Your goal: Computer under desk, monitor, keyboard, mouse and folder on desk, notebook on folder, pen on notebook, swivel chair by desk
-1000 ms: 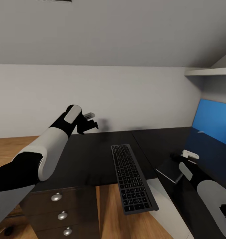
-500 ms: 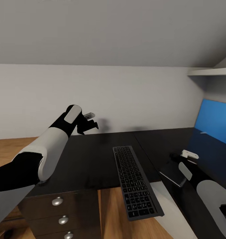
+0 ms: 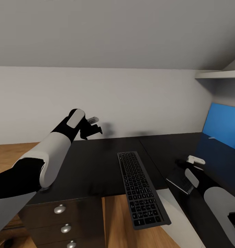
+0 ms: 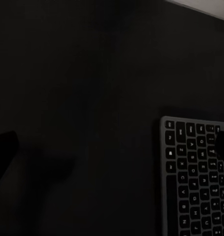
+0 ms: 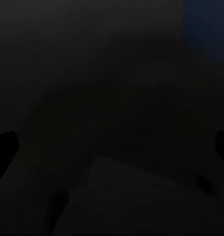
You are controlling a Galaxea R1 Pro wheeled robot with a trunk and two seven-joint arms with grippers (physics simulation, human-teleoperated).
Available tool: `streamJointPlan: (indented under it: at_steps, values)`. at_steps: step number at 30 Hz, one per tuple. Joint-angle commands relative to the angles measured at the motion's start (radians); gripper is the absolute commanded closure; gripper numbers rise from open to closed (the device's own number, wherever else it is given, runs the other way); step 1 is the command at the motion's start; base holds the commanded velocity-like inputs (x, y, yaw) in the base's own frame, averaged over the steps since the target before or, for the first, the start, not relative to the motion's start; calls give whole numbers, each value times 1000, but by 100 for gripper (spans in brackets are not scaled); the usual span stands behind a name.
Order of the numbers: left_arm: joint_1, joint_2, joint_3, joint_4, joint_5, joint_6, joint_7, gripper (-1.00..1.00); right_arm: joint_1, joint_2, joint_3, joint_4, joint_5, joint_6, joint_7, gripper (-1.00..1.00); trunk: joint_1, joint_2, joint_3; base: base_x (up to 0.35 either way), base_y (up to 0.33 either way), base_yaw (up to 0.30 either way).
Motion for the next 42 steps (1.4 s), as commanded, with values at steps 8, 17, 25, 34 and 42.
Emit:
streamJointPlan:
  at_steps: [8, 17, 25, 34, 42]
  values:
    - [-1, 1, -5, -1, 10, 1, 8, -100, 0, -1, 35, -3, -6, 8, -9, -100, 0, -1, -1, 0, 0, 79]
    - [4, -23, -5, -6, 6, -14, 13, -100, -4, 5, 47, -1, 39, -2, -14, -100, 0, -1, -1, 0, 0, 1]
    - [4, -24, -4, -7, 6, -14, 14, -100, -3, 6, 46, -1, 84, -2, -16, -100, 0, -1, -1, 0, 0, 0]
    - [4, -24, -4, -7, 6, -14, 13, -100, -3, 2, 44, 0, 108, -2, -17, -100, 0, -1, -3, 0, 0, 0]
    - [4, -23, -4, -7, 6, -14, 14, -100, -3, 1, 44, -1, 108, -1, -17, -100, 0, -1, -3, 0, 0, 0]
